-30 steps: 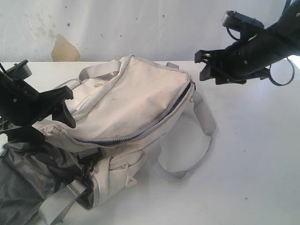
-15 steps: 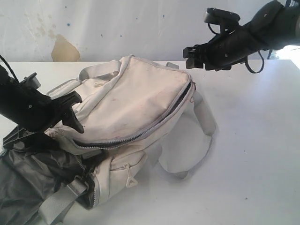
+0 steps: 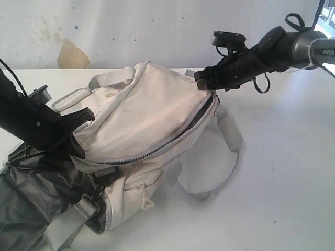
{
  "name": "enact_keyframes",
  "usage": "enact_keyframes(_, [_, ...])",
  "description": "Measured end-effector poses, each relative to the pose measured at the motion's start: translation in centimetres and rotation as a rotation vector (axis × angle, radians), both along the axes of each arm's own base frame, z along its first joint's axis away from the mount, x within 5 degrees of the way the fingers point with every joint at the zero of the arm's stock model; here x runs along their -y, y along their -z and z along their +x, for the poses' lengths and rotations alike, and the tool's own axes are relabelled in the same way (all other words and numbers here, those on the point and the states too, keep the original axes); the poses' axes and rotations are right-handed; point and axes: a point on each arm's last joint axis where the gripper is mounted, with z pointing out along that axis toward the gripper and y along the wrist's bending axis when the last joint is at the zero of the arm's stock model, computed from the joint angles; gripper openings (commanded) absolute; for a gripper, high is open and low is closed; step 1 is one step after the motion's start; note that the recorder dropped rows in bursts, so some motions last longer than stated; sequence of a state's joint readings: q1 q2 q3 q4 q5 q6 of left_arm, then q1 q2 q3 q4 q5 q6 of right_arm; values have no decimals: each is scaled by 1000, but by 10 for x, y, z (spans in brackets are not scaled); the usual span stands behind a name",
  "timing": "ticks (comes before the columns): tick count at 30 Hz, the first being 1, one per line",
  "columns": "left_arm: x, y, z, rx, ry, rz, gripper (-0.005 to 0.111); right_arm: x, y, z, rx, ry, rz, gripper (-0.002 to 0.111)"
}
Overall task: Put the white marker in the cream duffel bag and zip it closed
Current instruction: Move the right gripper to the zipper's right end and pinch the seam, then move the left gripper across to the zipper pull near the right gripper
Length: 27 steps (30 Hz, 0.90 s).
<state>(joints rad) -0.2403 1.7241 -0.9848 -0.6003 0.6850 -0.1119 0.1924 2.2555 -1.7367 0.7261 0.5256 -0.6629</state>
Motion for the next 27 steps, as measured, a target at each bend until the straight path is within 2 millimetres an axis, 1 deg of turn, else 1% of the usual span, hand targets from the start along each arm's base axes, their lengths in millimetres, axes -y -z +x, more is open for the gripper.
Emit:
enact_keyframes(1, [0, 0, 0, -1, 9, 2, 0, 0, 7, 0, -15, -1, -2, 27])
enact_keyframes(2, [0, 0, 0, 1, 13, 3, 0, -1, 8, 0, -24, -7, -1, 10])
enact_keyframes(3, [0, 1, -1, 0, 24, 5, 0, -1, 9, -1, -33, -13, 0, 0])
enact_keyframes(6, [0, -2, 1, 14, 48, 13, 0, -2, 6, -2, -46, -29, 8, 0])
enact_keyframes(8, [1, -10, 7, 33, 70, 16, 0, -3, 1, -5, -62, -40, 19, 0])
enact_keyframes(10, [-4, -23, 17, 58, 62, 7, 0, 0, -4, -9, -123, -6, 31, 0])
enact_keyframes(12, [-17, -36, 28, 82, 31, -6, 0, 7, -9, -15, -206, 53, 11, 0])
enact_keyframes(13, [-26, -45, 35, 103, 5, -13, 0, 11, -12, -21, -252, 71, -27, 0])
enact_keyframes(15, [-38, -57, 45, 145, -22, -30, 0, 17, -18, -32, -298, 102, -75, 0])
enact_keyframes(17, [-40, -64, 49, 179, -8, -30, 0, 18, -25, -40, -311, 122, -83, 0])
enact_keyframes(21, [-42, -73, 58, 234, 33, -20, 0, 21, -34, -58, -337, 151, -74, 0])
enact_keyframes(24, [-41, -71, 66, 243, 55, -15, 0, 25, -39, -71, -349, 155, -81, 0])
enact_keyframes(26, [-40, -68, 73, 243, 66, -12, 0, 27, -42, -81, -353, 156, -87, 0])
enact_keyframes(27, [-39, -63, 80, 242, 86, -7, 0, 28, -45, -90, -356, 161, -85, 0])
